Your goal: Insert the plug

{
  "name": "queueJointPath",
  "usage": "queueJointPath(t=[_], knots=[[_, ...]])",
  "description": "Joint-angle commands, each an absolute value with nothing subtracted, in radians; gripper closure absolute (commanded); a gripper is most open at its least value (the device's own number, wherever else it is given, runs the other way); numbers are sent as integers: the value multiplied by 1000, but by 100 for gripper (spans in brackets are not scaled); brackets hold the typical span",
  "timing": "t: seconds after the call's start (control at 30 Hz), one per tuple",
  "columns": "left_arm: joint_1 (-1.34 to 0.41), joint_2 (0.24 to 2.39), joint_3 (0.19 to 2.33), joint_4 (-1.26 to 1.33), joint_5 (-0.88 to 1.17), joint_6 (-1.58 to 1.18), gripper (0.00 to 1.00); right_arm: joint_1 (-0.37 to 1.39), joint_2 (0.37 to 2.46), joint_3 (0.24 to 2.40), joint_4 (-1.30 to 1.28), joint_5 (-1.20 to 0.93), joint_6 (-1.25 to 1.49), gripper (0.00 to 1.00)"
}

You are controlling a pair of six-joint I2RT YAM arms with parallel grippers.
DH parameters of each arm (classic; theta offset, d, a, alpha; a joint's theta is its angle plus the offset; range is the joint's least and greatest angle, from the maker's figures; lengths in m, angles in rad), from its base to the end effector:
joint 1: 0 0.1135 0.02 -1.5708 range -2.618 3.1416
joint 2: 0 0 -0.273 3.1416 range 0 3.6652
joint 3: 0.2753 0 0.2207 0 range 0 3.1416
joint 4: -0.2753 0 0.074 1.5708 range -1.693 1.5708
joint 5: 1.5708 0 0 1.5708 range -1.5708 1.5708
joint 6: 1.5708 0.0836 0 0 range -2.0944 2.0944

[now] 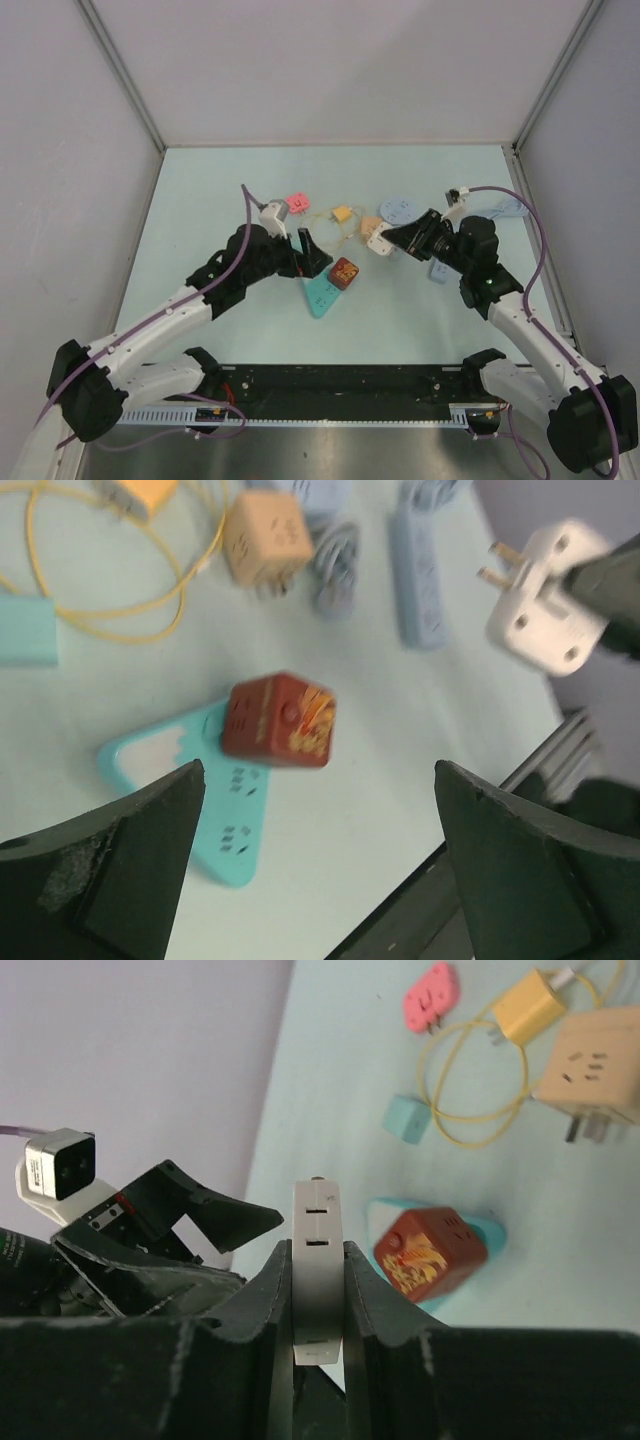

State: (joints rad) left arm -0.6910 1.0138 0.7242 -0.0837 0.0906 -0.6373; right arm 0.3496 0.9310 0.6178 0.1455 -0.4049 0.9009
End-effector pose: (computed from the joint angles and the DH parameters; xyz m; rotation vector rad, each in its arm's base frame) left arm 0.1823 -0.1606 0.2847 0.1195 2.0656 -0.9436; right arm 0.2013 0.1084 0.2990 0.1972 1.8908 1.2381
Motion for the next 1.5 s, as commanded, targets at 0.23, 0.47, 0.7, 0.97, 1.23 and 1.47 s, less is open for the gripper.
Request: queueJointPath(t=[0.23, 0.47, 0.7, 0.97, 1.23, 1.47], knots=[[-784, 1149, 575, -199, 159, -439, 0, 336, 931, 744, -224, -339, 626, 100], [-839, 1316, 600, -95, 224, -425, 9, 333, 934, 792, -327, -285, 543, 100], [-931, 1486, 728, -43, 226, -442, 12, 322, 916, 815, -393, -226, 512, 100], [-997, 1638, 943, -3, 247, -483, 12, 319, 959, 916, -524, -219, 425, 100], [-988, 1380, 830, -28, 60, -505, 9, 343, 1078, 1031, -689, -265, 344, 100], [-838, 1181, 709, -74, -26, -569, 9, 506, 1276, 1172, -778, -187, 318, 100]])
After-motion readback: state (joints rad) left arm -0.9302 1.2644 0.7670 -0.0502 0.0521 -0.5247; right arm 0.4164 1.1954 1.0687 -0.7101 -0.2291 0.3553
